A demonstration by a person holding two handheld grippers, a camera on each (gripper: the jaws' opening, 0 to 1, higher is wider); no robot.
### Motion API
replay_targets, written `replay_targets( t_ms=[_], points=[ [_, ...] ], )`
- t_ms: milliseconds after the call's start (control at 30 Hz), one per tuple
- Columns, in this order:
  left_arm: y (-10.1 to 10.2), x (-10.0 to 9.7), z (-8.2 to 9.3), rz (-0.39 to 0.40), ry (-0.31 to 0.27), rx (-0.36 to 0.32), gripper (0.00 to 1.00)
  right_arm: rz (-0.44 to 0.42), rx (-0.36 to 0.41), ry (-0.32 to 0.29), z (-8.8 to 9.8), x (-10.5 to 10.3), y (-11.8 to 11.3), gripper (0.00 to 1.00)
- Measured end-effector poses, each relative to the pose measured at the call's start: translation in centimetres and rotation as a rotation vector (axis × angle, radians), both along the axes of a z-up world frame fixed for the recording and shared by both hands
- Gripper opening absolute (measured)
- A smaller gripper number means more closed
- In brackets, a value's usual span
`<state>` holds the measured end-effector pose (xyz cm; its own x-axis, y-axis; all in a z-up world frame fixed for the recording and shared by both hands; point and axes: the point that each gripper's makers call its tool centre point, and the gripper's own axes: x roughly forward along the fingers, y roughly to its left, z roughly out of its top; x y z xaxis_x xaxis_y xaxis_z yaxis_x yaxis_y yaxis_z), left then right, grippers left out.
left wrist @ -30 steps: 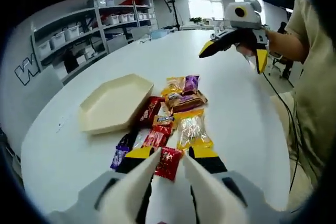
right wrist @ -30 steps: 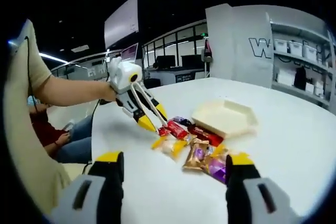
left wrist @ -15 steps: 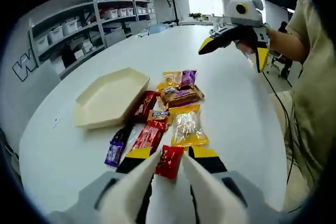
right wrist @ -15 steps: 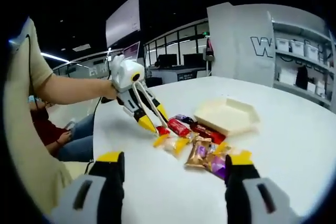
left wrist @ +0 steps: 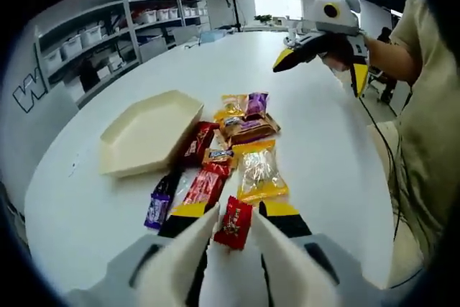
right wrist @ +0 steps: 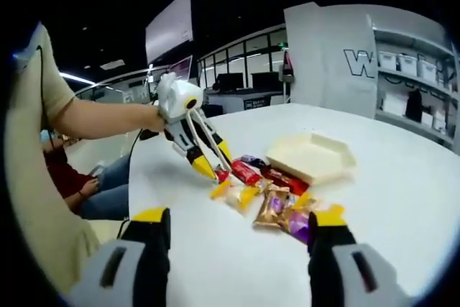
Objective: Place the target food into the container with the food tongs after gripping and lifting it, then release it inside without dropping or visibly crushing the food.
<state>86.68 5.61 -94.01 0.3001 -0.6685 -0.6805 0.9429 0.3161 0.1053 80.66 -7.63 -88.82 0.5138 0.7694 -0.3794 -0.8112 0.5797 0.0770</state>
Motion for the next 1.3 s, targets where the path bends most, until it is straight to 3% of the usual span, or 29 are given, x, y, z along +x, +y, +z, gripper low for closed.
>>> replay_targets(
  t_ms=[667,1033,1300],
  points=[
    [-0.1,-0.3,0.0,0.036,0.018,-0.004,0.22,0.002,-0.001,0.002,-0.1,-0.5,-0.2,0.75],
    [-0.3,-0.5,2.2,0.074,0.049,-0.039,0.20,0.000,0.007,-0.009,0.4,-0.7,-0.1,0.75],
    [-0.9,-0.1,5.1,0.081,0.054,-0.078,0.20,-0.002,0.012,-0.014,0.8,-0.7,-0.1,0.75]
  ],
)
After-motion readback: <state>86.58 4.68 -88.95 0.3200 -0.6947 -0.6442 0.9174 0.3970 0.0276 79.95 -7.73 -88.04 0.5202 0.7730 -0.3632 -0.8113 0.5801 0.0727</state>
